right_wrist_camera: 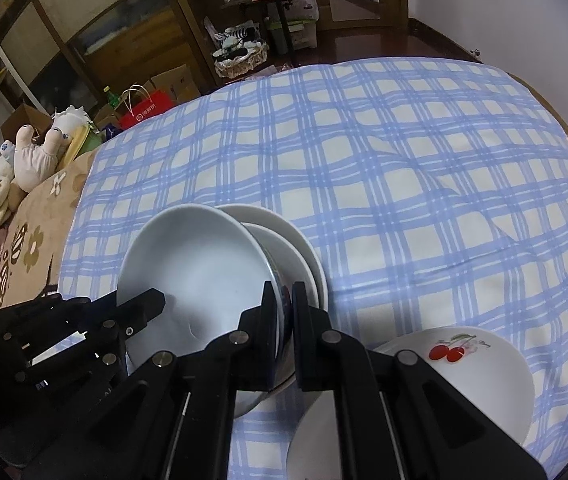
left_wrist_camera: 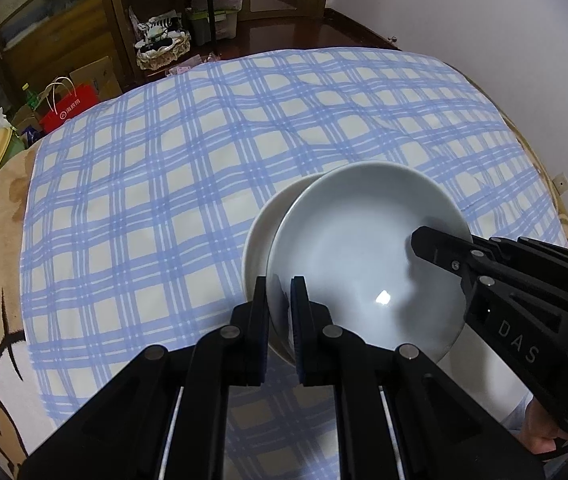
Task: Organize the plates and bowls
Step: 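Lower the white bowl onto the plate stack with both tools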
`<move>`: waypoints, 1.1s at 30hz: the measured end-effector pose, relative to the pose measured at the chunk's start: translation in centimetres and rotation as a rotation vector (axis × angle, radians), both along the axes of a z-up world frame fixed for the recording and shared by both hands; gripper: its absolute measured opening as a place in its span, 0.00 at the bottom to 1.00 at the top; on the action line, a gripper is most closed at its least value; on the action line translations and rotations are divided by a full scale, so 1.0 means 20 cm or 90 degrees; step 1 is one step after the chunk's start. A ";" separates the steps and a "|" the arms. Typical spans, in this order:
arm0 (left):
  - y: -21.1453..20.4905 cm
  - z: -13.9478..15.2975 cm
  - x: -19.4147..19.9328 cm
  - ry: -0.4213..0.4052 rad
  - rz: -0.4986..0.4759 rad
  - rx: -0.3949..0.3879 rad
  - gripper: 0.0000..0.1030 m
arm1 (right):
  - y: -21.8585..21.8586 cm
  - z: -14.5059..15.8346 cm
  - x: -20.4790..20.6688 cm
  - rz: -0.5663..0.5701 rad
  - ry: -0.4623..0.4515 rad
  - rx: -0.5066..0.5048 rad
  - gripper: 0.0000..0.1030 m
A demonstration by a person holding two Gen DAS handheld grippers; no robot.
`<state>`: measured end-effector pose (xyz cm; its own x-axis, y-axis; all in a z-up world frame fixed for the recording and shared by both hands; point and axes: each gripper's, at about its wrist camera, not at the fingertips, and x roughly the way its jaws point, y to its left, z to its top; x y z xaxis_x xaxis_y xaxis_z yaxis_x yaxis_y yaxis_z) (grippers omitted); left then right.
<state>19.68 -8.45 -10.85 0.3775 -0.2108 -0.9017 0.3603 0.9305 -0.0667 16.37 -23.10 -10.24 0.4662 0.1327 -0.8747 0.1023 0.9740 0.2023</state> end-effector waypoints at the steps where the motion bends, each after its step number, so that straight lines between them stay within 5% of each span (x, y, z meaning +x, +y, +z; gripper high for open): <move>1: 0.00 0.00 0.00 0.002 0.001 -0.001 0.10 | 0.00 0.00 0.00 0.000 0.000 0.000 0.08; 33: 0.01 -0.02 0.02 -0.016 -0.005 0.012 0.13 | 0.05 -0.03 0.04 0.040 0.008 -0.066 0.08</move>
<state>19.99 -8.34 -11.31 0.3990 -0.1961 -0.8957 0.3684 0.9288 -0.0392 17.14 -22.19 -10.82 0.4485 0.0690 -0.8911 0.0431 0.9942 0.0986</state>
